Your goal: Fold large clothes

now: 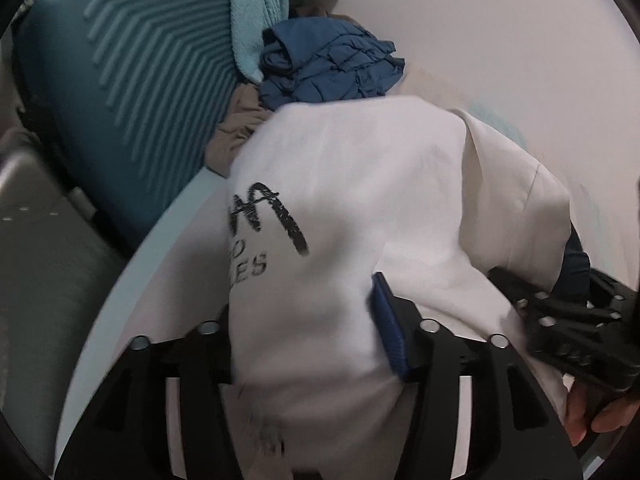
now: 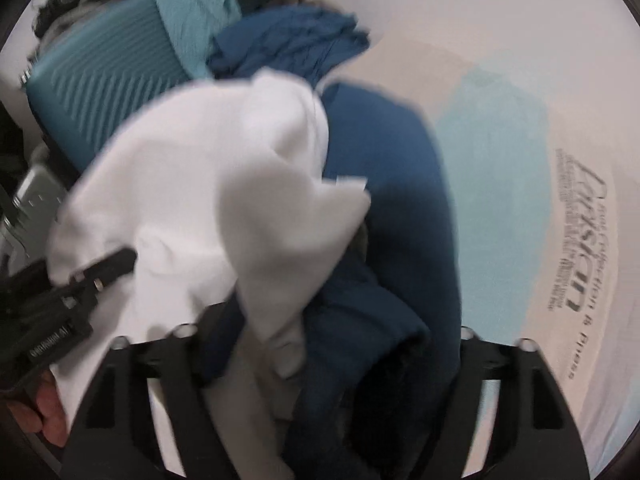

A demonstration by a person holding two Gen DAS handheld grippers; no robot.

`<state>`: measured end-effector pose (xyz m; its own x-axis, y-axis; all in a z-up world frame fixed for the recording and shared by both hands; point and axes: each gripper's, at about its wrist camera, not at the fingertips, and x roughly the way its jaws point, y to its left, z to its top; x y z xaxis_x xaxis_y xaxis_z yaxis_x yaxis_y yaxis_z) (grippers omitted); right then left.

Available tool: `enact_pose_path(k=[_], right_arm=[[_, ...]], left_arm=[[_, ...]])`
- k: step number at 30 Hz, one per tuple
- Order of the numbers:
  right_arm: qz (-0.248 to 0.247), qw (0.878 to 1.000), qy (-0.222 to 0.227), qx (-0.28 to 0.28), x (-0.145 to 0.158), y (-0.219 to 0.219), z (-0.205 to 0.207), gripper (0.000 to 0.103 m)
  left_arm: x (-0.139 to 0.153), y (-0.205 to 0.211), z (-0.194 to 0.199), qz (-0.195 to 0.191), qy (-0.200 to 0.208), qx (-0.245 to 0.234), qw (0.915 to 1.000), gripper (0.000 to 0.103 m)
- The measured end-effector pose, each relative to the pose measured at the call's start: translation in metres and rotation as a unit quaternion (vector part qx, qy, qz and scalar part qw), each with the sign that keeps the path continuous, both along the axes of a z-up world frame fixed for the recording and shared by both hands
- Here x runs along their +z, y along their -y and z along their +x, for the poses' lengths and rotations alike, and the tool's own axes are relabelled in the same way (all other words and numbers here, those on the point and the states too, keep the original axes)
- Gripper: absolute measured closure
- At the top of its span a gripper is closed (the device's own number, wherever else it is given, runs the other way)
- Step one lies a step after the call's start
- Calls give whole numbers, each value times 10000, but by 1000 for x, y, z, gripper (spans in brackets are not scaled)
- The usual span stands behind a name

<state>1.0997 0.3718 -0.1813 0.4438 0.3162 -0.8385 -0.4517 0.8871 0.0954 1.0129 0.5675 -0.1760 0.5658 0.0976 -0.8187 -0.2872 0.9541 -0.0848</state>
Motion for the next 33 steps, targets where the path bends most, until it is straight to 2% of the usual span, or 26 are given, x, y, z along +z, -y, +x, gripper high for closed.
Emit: enact_pose_path(k=[1, 3, 6, 10, 12, 14, 22, 25, 28, 33], right_arm=[[12, 10000, 11, -43, 4, 3, -3, 28], [25, 9999, 114, -122, 19, 10, -15, 16], [84, 9988, 446, -184, 49, 24, -47, 10], [63, 9957, 895, -215, 90, 47, -106, 8], [15, 9935, 1129, -126, 111, 60, -145, 8], [-19, 9914, 1307, -117, 130, 76, -187, 8], [-77, 9902, 1274, -558, 174, 141, -327, 8], [-182, 9885, 1307, -741, 184, 156, -375, 7], [-202, 9860, 1521, -657, 190, 159, -415, 7], [-150, 9837, 1684, -614, 183, 150, -443, 8]], left_arm=[[9, 3, -7, 92, 50, 50, 9999, 30], [25, 7, -22, 173, 208, 97, 9996, 16], [52, 20, -48, 395, 340, 79, 9986, 12], [85, 39, -100, 426, 525, 203, 9975, 6], [101, 55, -134, 640, 595, 275, 9958, 6], [114, 70, -170, 698, 629, 302, 9951, 6], [142, 118, -335, 356, 386, 778, 9956, 6], [140, 134, -373, 422, 285, 733, 9960, 6], [141, 154, -407, 736, 420, 559, 9948, 6], [138, 159, -421, 765, 542, 326, 9951, 6]])
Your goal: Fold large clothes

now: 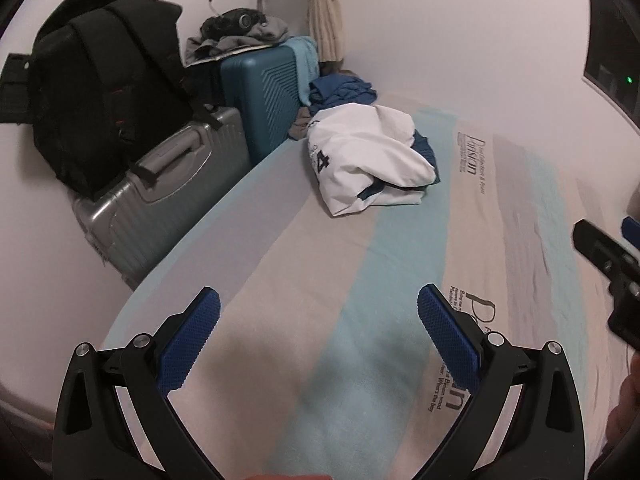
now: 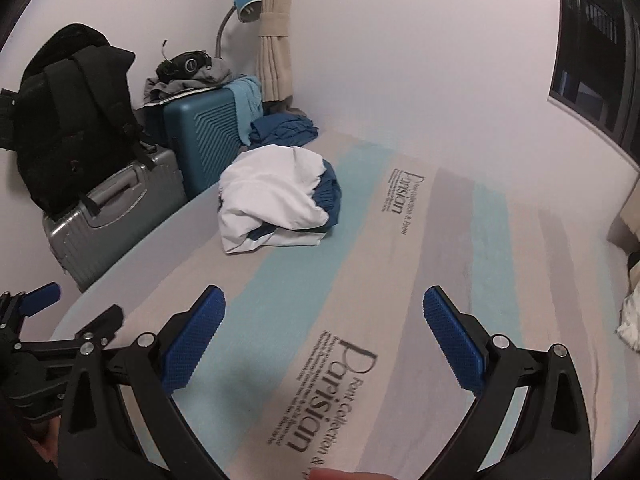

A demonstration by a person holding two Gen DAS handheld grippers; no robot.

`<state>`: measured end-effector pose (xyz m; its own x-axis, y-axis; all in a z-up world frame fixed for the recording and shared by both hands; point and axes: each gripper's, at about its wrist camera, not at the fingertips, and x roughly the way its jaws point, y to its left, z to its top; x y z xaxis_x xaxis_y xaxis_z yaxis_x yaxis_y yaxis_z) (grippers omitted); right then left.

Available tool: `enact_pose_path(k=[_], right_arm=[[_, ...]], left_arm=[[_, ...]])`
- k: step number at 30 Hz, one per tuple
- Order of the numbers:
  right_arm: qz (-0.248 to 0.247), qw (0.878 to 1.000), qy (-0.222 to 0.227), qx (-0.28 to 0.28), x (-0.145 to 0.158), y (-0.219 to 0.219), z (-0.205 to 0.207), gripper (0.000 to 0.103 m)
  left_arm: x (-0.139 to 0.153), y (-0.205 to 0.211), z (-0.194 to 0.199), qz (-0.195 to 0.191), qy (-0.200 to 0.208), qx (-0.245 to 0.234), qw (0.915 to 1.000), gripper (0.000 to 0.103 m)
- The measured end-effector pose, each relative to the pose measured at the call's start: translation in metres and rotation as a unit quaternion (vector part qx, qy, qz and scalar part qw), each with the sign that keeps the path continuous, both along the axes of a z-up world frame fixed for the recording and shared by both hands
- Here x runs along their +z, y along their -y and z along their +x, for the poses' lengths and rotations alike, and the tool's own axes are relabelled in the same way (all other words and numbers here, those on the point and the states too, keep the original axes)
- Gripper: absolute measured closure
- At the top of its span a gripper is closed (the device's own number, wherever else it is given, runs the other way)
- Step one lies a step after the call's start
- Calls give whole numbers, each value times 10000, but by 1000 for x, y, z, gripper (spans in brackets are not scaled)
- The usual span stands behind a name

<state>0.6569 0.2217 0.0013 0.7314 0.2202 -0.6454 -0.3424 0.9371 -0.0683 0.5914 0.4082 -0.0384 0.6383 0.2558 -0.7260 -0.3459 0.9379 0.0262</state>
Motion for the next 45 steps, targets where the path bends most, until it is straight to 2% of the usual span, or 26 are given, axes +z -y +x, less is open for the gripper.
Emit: enact_pose_path(k=[9, 14, 24, 32, 45], right_arm=[[47, 9998, 47, -212, -14, -6, -20, 8], [5, 9995, 0, -326, -5, -5, -44, 8], [94, 9997, 98, -183, 9, 9, -88, 8], [71, 9999, 68, -125, 11, 16, -102, 8], [43, 9999, -25, -164, 5, 21, -112, 8]], left_arm=[[2, -4, -16, -87, 193, -182, 9996, 6], [8, 2, -39, -131, 144, -269, 9994, 6], [19, 20, -81, -168, 363, -154, 9991, 6], [21, 28, -97, -114, 331, -91, 9993, 6], [18, 16, -109, -136, 276, -100, 9995, 6]])
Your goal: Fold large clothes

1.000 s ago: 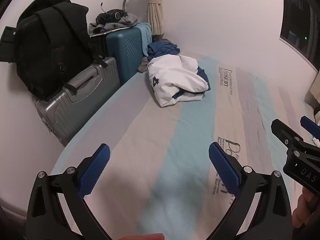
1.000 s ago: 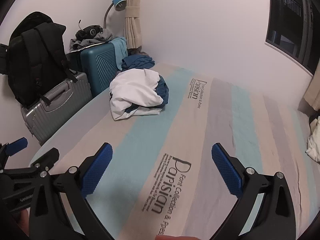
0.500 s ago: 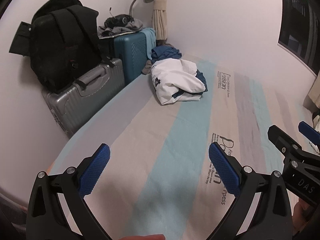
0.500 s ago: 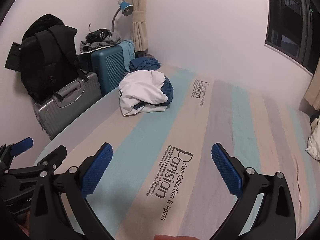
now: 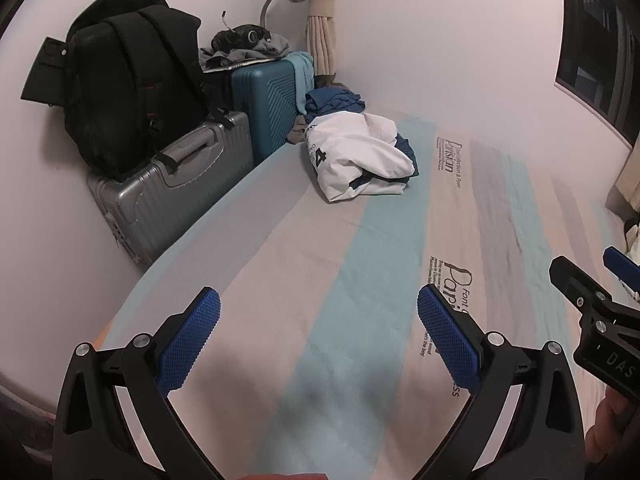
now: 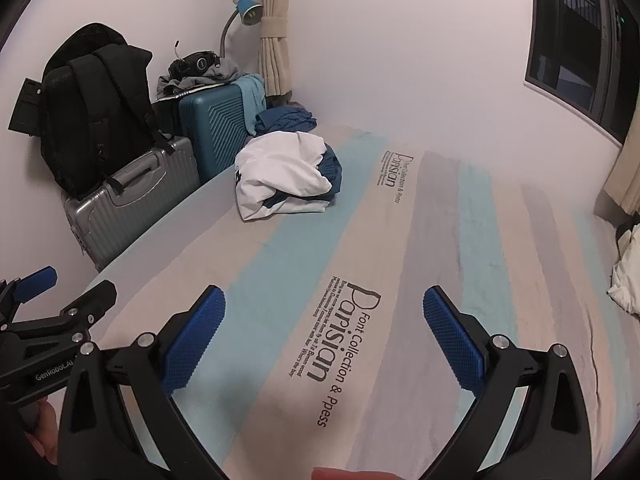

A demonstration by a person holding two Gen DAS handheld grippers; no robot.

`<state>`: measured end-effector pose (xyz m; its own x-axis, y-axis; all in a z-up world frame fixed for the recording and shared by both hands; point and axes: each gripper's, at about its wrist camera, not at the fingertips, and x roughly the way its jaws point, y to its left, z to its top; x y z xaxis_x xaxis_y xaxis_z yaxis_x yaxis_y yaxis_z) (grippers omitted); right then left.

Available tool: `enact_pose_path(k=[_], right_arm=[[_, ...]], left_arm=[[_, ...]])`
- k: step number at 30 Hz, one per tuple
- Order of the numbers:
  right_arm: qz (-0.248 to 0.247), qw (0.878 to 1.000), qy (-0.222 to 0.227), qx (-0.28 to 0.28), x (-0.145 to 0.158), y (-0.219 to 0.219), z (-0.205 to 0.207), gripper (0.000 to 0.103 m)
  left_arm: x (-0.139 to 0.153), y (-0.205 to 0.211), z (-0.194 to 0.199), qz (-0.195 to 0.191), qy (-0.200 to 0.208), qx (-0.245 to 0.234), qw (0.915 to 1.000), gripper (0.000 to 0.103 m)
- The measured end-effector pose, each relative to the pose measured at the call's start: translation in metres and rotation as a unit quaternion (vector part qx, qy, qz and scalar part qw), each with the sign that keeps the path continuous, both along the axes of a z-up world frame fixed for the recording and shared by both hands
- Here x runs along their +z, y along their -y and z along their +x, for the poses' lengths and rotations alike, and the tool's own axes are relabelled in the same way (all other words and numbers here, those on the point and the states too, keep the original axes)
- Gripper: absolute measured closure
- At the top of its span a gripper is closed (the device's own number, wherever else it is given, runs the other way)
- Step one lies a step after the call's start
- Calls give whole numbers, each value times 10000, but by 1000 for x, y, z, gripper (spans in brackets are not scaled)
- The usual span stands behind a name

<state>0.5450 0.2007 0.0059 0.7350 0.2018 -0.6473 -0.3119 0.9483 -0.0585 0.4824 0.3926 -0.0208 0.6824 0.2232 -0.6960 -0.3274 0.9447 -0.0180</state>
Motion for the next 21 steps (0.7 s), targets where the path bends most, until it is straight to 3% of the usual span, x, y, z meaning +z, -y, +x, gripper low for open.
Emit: enact_pose_path(k=[21], right_arm=[[-30, 9999, -16, 103, -1, -6, 0, 8]], left_arm=[[-2, -1, 1, -28, 30, -34, 10000, 6]])
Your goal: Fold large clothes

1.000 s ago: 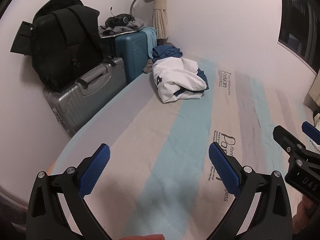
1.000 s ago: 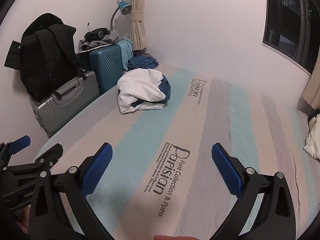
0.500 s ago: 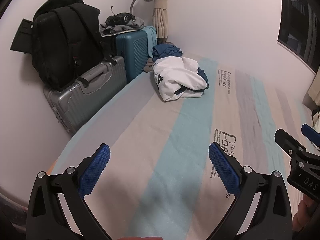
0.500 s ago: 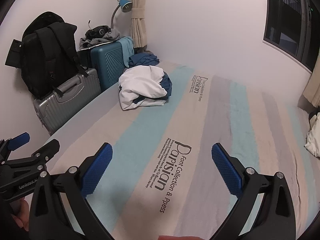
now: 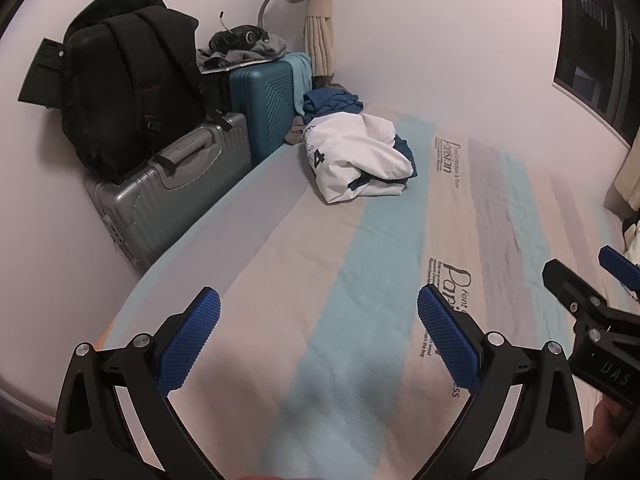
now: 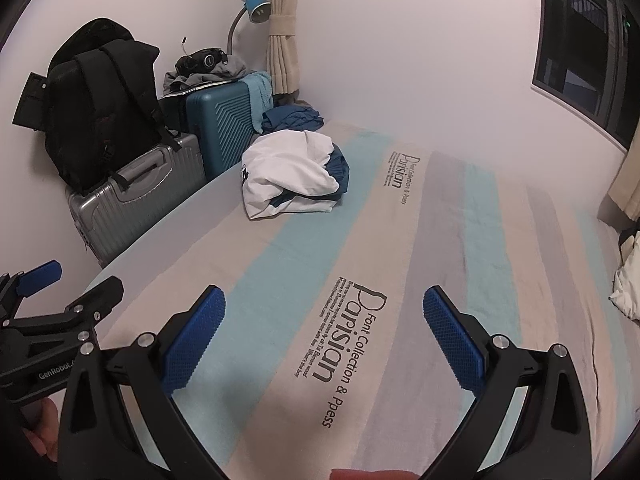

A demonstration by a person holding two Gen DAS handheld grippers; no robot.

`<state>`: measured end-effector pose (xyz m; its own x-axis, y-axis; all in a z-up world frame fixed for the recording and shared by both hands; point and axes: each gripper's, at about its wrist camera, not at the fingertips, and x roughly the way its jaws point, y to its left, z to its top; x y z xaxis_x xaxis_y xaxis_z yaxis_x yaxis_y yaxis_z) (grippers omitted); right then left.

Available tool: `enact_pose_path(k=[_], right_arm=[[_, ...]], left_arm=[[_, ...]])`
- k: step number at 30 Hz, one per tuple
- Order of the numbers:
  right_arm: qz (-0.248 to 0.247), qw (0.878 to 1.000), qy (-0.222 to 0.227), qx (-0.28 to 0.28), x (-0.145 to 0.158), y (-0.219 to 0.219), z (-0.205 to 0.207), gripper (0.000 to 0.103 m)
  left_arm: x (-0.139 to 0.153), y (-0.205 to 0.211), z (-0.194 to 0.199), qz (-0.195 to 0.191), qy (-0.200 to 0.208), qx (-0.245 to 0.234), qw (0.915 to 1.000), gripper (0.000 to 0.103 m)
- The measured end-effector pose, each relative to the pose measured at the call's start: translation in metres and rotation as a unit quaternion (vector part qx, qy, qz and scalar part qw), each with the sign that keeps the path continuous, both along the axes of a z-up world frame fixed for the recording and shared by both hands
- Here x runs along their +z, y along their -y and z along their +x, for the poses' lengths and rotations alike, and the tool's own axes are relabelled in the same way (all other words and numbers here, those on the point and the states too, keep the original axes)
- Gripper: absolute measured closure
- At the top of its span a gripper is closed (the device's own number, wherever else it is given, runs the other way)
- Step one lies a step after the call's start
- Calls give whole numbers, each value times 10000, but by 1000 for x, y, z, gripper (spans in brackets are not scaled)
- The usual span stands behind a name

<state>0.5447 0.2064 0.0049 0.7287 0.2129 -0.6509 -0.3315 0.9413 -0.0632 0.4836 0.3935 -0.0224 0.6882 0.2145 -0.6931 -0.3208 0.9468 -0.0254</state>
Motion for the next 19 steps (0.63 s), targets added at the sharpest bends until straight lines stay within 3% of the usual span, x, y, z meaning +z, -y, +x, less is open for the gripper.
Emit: enact_pose_path(k=[10, 13, 19], right_arm=[[-22, 10000, 29, 0, 1, -2, 0, 8], [-31, 10000, 30, 15, 1, -2, 0, 8], [-33, 10000, 29, 23, 2, -3, 1, 8]], left_arm=[[3, 4, -2, 113, 165, -87, 9998, 8], [2, 1, 2, -32, 55, -70, 10000, 8], [1, 3, 3, 54, 2, -86, 9999, 7]])
